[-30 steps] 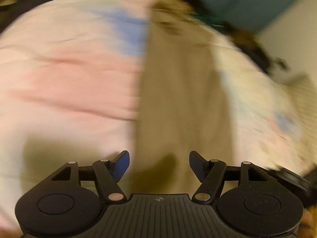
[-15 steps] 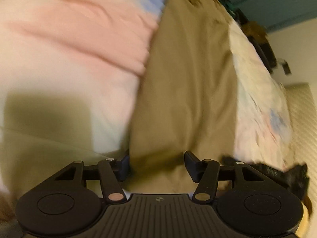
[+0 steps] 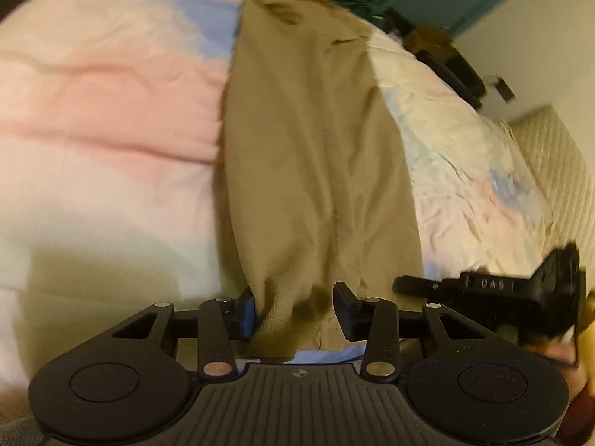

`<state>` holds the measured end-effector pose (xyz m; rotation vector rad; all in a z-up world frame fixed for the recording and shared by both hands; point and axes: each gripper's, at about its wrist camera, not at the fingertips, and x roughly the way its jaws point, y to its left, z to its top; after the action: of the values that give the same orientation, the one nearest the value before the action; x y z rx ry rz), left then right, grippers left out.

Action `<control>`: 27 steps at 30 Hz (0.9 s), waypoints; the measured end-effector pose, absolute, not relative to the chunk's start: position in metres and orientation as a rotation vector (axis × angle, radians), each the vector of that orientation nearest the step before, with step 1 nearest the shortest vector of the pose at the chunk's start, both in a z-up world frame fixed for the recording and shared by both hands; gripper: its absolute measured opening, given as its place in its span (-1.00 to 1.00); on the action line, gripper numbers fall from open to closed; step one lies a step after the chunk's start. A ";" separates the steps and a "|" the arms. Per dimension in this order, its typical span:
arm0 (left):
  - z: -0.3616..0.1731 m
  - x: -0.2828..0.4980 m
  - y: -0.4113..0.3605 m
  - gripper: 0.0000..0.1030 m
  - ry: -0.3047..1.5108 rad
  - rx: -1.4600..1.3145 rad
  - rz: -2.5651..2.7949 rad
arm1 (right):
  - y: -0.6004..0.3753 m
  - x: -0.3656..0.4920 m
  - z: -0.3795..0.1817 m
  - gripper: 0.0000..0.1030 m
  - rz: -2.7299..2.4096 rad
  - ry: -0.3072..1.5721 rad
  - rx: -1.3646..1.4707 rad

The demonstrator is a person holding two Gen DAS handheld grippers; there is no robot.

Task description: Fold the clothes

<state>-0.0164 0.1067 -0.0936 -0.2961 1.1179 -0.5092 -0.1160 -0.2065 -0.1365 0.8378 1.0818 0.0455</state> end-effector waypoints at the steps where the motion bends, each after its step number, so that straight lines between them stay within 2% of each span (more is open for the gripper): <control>1: -0.091 -0.020 0.104 -0.17 1.102 -0.268 -0.519 | -0.206 -0.116 -0.137 -0.35 0.050 1.082 0.839; 9: -0.074 -0.044 0.076 -0.20 0.973 -0.054 -0.580 | -0.202 -0.116 -0.135 -0.35 0.062 1.069 0.830; 12: -0.077 -0.045 0.070 -0.18 0.996 -0.024 -0.577 | -0.202 -0.117 -0.136 -0.35 0.063 1.066 0.826; 15: -0.092 -0.029 0.078 -0.15 1.081 -0.105 -0.534 | -0.200 -0.114 -0.137 -0.35 0.060 1.076 0.825; 21: -0.118 0.001 0.116 -0.01 1.235 -0.479 -0.483 | -0.191 -0.107 -0.141 -0.35 0.105 1.134 0.776; 26: -0.126 0.009 0.122 -0.05 1.268 -0.563 -0.468 | -0.182 -0.107 -0.137 -0.40 0.061 1.144 0.681; 27: -0.126 0.008 0.119 -0.15 1.262 -0.542 -0.467 | -0.177 -0.109 -0.133 -0.39 0.031 1.120 0.636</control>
<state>0.0081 0.1189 -0.1256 -0.5418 1.2620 -0.4670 -0.1094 -0.1775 -0.1327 0.6360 1.1196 0.0308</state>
